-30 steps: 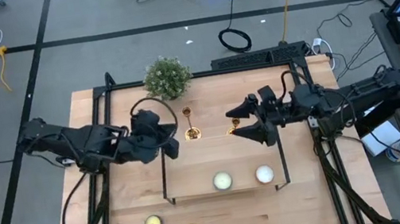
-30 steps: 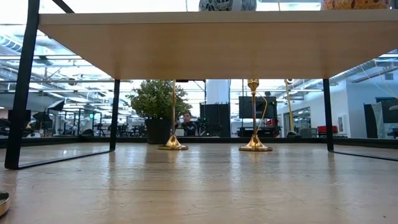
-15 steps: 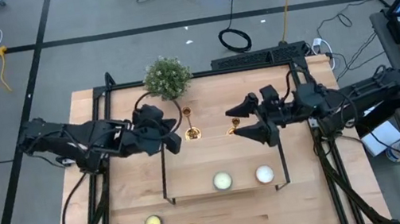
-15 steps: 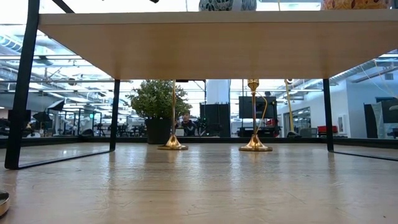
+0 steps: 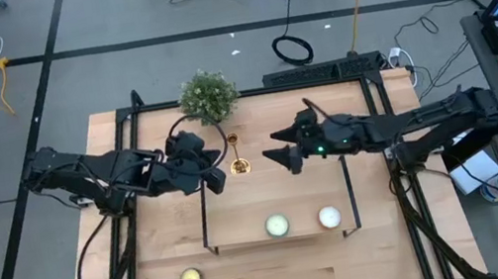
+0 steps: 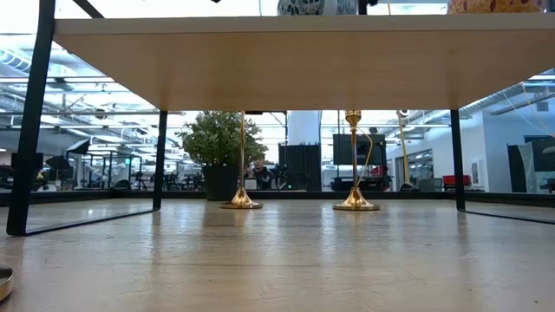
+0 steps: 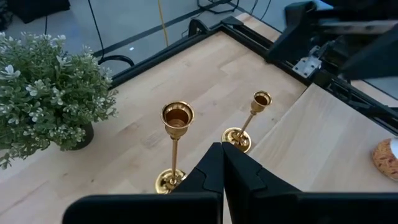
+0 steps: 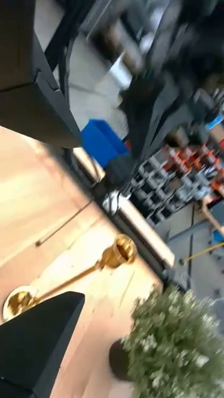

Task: Pick & Place candle stick holders
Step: Put the top left candle holder on the shelf

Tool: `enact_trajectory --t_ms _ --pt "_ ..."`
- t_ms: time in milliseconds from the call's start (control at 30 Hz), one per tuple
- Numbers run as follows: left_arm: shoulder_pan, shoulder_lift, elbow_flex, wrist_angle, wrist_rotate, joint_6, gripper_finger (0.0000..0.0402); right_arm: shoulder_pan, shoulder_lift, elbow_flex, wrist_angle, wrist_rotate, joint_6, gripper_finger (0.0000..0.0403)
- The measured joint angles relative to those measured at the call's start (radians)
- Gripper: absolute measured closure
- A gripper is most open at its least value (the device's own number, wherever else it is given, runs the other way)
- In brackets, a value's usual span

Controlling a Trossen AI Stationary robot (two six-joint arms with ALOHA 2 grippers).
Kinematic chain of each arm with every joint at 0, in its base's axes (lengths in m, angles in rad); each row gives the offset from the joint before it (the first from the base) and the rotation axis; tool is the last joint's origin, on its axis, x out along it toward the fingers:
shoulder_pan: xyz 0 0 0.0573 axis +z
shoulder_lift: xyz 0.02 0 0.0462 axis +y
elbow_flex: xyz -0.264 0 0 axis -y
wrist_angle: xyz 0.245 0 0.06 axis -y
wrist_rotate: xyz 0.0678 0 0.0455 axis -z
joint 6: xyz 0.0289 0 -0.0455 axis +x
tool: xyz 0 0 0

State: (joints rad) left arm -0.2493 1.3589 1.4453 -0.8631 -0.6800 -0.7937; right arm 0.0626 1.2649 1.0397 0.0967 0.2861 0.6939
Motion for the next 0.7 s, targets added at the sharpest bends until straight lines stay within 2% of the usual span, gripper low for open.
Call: enact_trajectory --t_ms 367,700 --pt "0.0 0.0 0.0 0.0 -0.001 0.004 0.0401 -0.037 0.078 0.0 -0.023 -0.028 -0.201 0.0013" --pt "0.0 0.0 0.0 0.001 -0.006 -0.001 0.0401 -0.052 0.208 0.075 -0.068 -0.028 -0.376 0.0051"
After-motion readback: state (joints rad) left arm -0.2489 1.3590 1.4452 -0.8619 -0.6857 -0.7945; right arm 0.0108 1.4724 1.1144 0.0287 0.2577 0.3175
